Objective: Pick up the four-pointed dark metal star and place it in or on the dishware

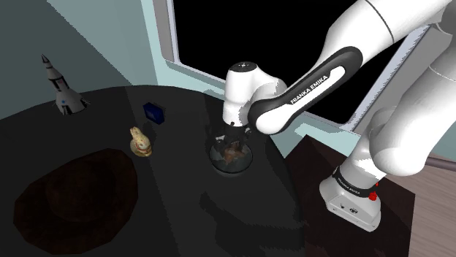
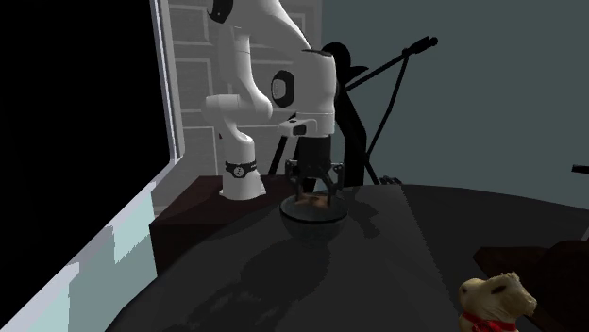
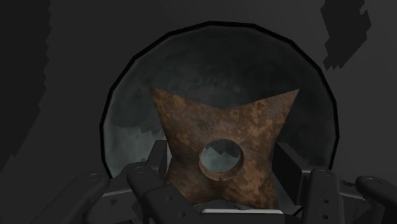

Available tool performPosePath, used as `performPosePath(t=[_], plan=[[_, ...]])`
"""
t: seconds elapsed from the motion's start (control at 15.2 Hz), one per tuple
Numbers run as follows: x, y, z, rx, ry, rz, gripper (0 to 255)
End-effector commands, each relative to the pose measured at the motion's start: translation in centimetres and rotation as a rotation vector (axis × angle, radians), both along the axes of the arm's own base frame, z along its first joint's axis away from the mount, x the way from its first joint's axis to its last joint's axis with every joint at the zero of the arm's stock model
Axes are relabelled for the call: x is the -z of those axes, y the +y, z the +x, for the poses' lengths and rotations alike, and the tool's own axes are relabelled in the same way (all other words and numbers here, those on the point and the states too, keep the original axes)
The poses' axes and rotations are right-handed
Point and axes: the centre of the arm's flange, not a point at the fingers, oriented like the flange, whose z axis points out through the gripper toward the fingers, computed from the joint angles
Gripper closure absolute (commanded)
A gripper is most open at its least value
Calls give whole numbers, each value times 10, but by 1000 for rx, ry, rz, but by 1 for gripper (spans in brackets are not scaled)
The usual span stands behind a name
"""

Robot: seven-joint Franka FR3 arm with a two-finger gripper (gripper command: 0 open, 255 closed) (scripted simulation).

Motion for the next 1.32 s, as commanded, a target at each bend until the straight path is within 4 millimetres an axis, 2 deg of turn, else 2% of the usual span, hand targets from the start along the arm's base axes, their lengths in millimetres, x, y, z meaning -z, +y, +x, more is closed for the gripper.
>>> performPosePath(t=[0.0, 0.4, 0.46, 0.79, 1.06, 1.25], plan=[[5, 1, 0, 0, 0, 0, 255], [5, 1, 0, 0, 0, 0, 255], [5, 1, 0, 0, 0, 0, 0], [5, 1, 0, 0, 0, 0, 0], [-45, 1, 0, 0, 0, 0, 0], [-45, 1, 0, 0, 0, 0, 0]])
